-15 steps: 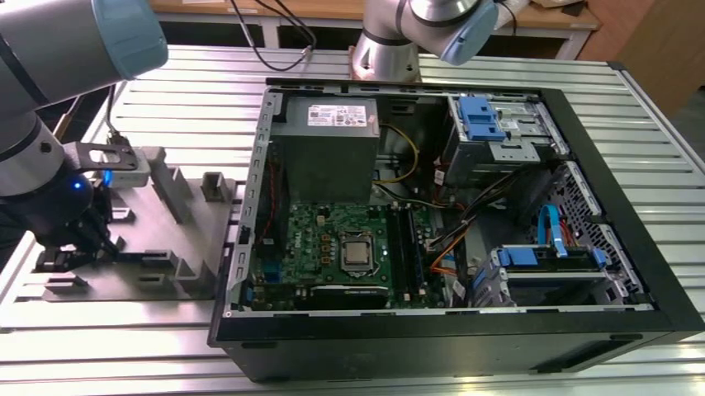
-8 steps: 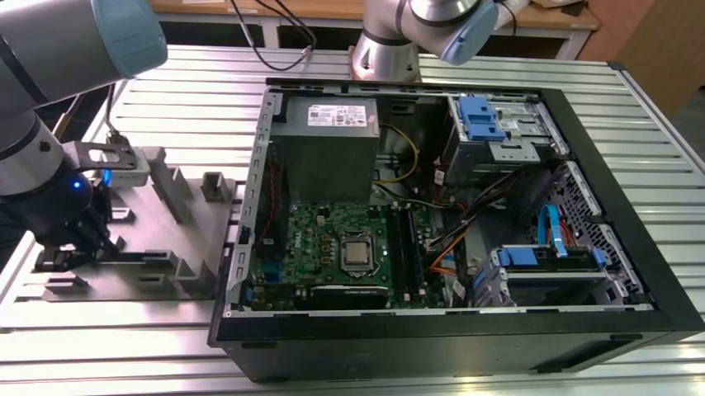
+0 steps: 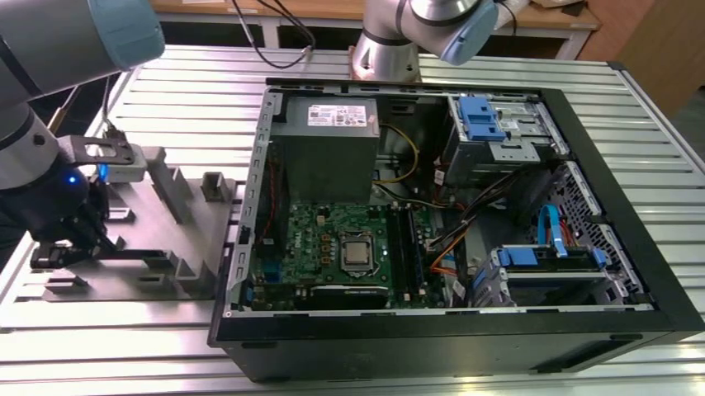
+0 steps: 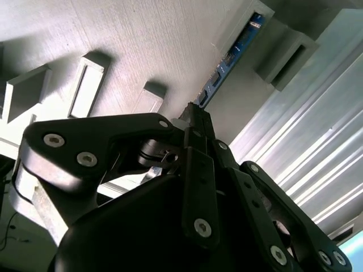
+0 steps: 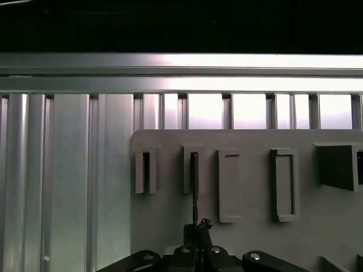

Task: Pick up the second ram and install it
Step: 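Pick up the second ram and move it above second insertion slot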

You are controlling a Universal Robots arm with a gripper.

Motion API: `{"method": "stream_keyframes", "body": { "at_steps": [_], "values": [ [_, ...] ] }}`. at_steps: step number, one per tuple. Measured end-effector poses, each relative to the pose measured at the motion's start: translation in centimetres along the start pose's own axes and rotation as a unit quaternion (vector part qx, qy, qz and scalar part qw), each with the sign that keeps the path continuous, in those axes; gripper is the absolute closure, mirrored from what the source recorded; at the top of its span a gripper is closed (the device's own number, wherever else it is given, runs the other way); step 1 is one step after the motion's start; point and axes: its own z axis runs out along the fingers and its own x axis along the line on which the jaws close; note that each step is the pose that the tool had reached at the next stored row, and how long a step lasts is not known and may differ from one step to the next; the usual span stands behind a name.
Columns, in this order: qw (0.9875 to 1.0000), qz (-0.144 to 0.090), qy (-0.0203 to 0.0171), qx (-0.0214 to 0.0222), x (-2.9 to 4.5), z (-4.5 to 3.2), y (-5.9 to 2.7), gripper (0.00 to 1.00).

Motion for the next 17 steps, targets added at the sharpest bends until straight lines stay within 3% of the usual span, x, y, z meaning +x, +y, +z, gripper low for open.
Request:
{"method": "stream_keyframes", "body": {
  "at_steps": [17],
  "values": [
    [1.0000, 0.000, -0.0003, 0.0000, -0.09, -3.26, 0.12, 0.91]
  ]
}}
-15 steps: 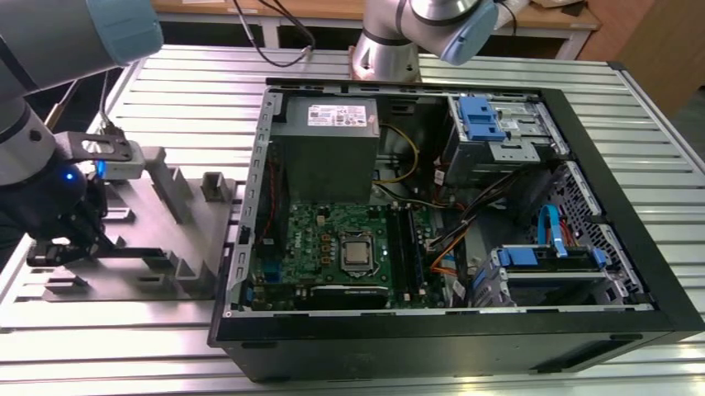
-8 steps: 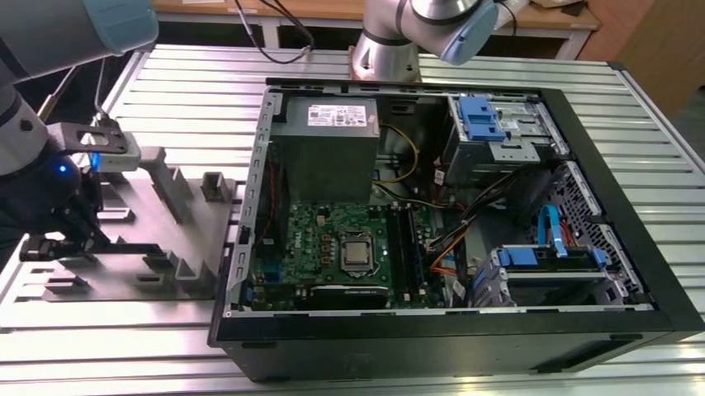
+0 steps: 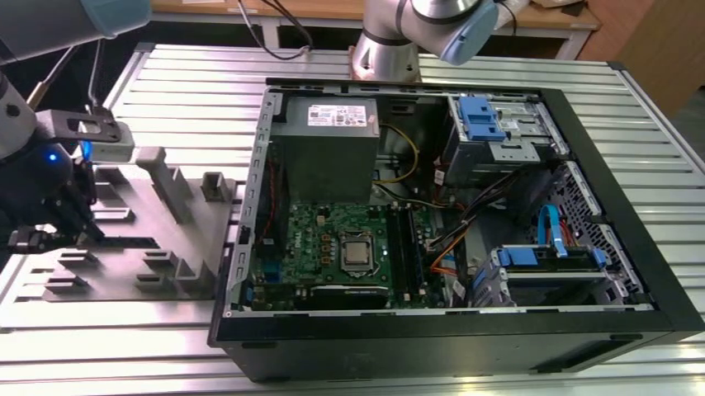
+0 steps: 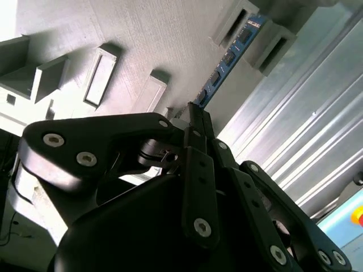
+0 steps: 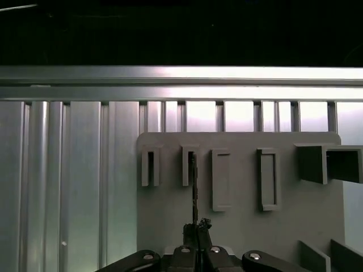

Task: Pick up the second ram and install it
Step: 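Pick up the second ram and move it above second insertion slot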

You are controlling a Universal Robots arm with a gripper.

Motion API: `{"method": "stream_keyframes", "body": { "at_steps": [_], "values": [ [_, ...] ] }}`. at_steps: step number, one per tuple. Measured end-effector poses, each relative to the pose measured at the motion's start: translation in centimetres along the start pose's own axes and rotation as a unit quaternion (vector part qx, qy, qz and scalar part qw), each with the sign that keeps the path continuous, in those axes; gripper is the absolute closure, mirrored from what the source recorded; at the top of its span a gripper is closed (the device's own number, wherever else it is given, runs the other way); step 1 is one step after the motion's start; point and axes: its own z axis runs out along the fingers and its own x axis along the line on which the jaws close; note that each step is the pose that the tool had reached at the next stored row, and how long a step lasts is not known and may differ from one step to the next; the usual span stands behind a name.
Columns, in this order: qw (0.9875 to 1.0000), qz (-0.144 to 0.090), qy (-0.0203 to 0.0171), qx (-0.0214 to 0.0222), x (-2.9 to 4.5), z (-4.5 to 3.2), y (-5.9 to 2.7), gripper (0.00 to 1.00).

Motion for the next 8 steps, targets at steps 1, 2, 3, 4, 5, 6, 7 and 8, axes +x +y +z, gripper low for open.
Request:
{"method": "stream_keyframes", "body": {
  "at_steps": [1, 2, 3, 4, 5, 6, 7, 8],
  "values": [
    [1.0000, 0.000, -0.0002, 0.0000, -0.01, -0.18, 0.01, 0.91],
    [1.0000, 0.000, -0.0003, 0.0000, -0.01, -0.36, 0.01, 0.91],
    [1.0000, 0.000, -0.0005, 0.0000, -0.01, -0.51, 0.02, 0.91],
    [1.0000, 0.000, -0.0008, 0.0000, -0.02, -0.67, 0.02, 0.91],
    [1.0000, 0.000, -0.0010, 0.0000, -0.02, -0.82, 0.03, 0.91],
    [1.0000, 0.000, -0.0011, 0.0000, -0.02, -0.96, 0.03, 0.91],
    [1.0000, 0.000, -0.0012, 0.0000, -0.03, -1.12, 0.04, 0.91],
    [1.0000, 0.000, -0.0013, 0.0000, -0.03, -1.28, 0.04, 0.91]
  ]
}}
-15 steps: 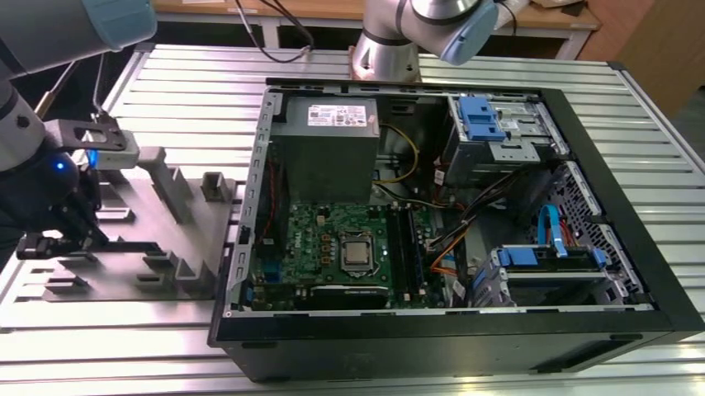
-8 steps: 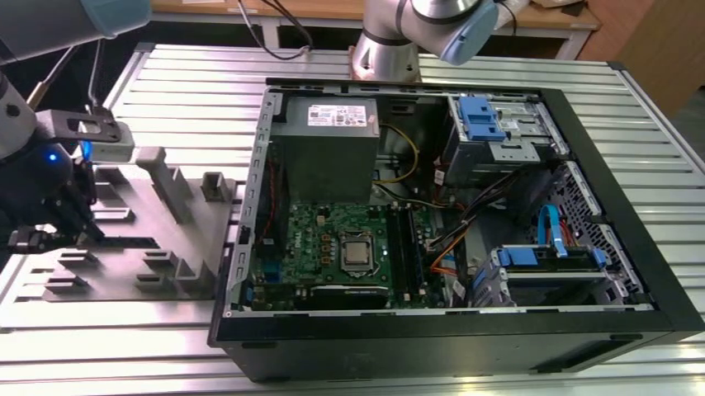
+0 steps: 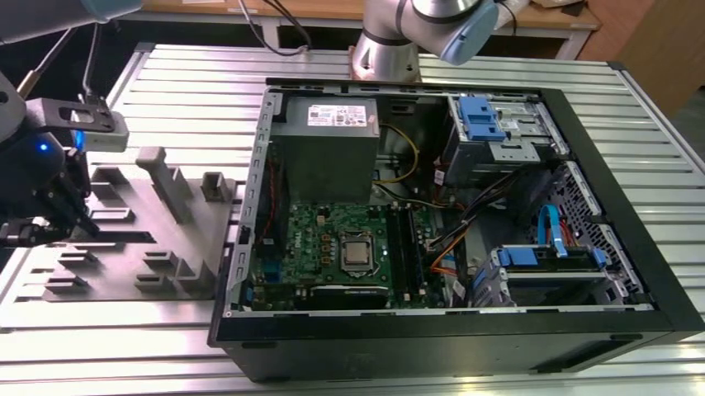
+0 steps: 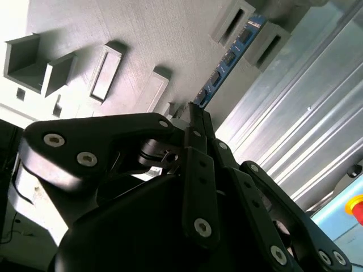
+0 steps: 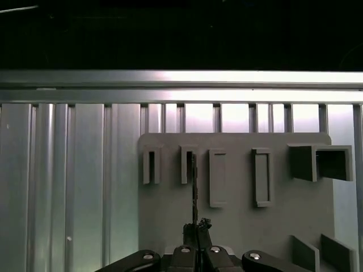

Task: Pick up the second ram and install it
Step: 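Pick up the second ram and move it above second insertion slot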

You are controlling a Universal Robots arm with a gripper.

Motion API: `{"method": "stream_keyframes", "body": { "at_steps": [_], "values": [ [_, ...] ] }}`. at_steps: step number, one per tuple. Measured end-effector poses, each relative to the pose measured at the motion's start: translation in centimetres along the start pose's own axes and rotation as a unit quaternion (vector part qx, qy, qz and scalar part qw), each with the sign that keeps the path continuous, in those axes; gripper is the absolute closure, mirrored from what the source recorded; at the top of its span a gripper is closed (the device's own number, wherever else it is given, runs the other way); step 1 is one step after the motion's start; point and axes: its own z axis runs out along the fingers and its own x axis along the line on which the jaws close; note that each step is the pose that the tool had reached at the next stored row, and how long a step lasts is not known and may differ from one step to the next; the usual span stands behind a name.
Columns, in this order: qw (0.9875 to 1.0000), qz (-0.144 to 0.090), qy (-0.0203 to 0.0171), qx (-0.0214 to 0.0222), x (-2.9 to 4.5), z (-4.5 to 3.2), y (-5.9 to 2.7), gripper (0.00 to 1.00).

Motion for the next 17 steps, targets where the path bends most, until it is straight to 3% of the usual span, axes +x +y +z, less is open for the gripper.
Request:
{"method": "stream_keyframes", "body": {
  "at_steps": [17],
  "values": [
    [1.0000, 0.000, -0.0028, -0.0001, -0.08, -2.68, 0.10, 0.91]
  ]
}}
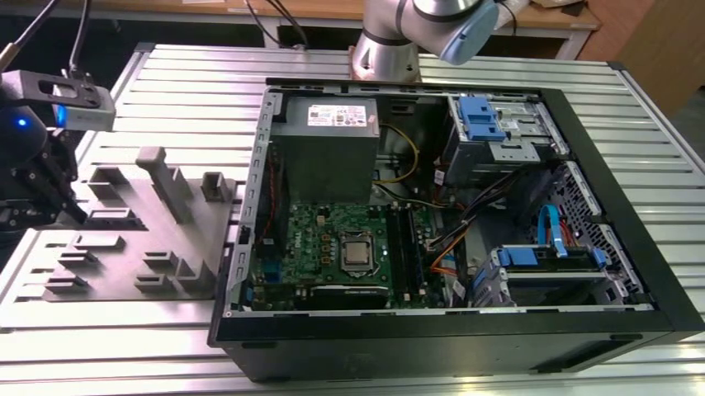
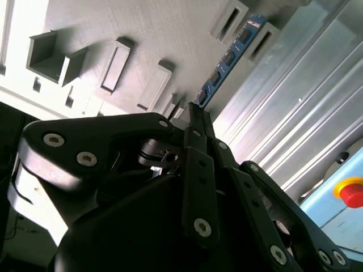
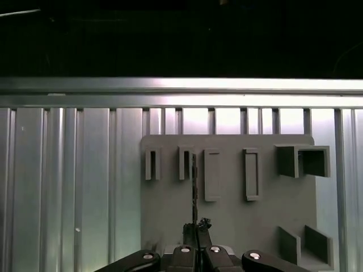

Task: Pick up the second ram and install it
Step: 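Pick up the second ram and move it above second insertion slot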

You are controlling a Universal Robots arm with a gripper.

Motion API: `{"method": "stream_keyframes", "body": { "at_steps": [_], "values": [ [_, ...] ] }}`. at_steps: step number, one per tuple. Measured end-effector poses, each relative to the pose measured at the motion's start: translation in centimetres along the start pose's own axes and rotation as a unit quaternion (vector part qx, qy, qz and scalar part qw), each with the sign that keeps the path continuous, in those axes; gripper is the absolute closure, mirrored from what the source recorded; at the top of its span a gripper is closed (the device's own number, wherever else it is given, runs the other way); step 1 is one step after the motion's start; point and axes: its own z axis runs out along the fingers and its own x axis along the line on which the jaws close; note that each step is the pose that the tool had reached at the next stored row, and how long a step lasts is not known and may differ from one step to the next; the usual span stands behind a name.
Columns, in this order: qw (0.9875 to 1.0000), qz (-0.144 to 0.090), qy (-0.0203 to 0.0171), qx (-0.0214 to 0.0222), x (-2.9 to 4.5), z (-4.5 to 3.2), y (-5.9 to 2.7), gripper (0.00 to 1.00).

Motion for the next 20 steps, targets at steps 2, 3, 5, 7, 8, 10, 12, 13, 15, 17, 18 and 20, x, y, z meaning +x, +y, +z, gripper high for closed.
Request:
{"method": "stream_keyframes", "body": {
  "at_steps": [2, 3, 5, 7, 8, 10, 12, 13, 15, 17, 18, 20],
  "values": [
    [1.0000, 0.000, -0.0004, 0.0000, -0.01, -0.31, 0.01, 0.91],
    [1.0000, 0.000, -0.0006, 0.0000, -0.02, -0.48, 0.02, 0.91],
    [1.0000, 0.000, -0.0011, 0.0000, -0.03, -0.84, 0.03, 0.91],
    [1.0000, 0.000, -0.0016, 0.0000, -0.04, -1.21, 0.05, 0.91],
    [1.0000, 0.000, -0.0019, 0.0000, -0.05, -1.40, 0.06, 0.91],
    [1.0000, 0.000, -0.0026, 0.0000, -0.06, -1.79, 0.07, 0.91],
    [1.0000, 0.000, -0.0032, 0.0000, -0.08, -2.21, 0.08, 0.91],
    [1.0000, 0.000, -0.0035, 0.0000, -0.08, -2.41, 0.09, 0.91],
    [1.0000, 0.000, -0.0041, -0.0001, -0.10, -2.83, 0.11, 0.91],
    [1.0000, 0.000, -0.0046, 0.0000, -0.11, -3.23, 0.13, 0.91],
    [1.0000, 0.000, -0.0048, 0.0000, -0.12, -3.44, 0.13, 0.91],
    [1.0000, 0.000, -0.0054, -0.0001, -0.13, -3.84, 0.15, 0.91]
  ]
}}
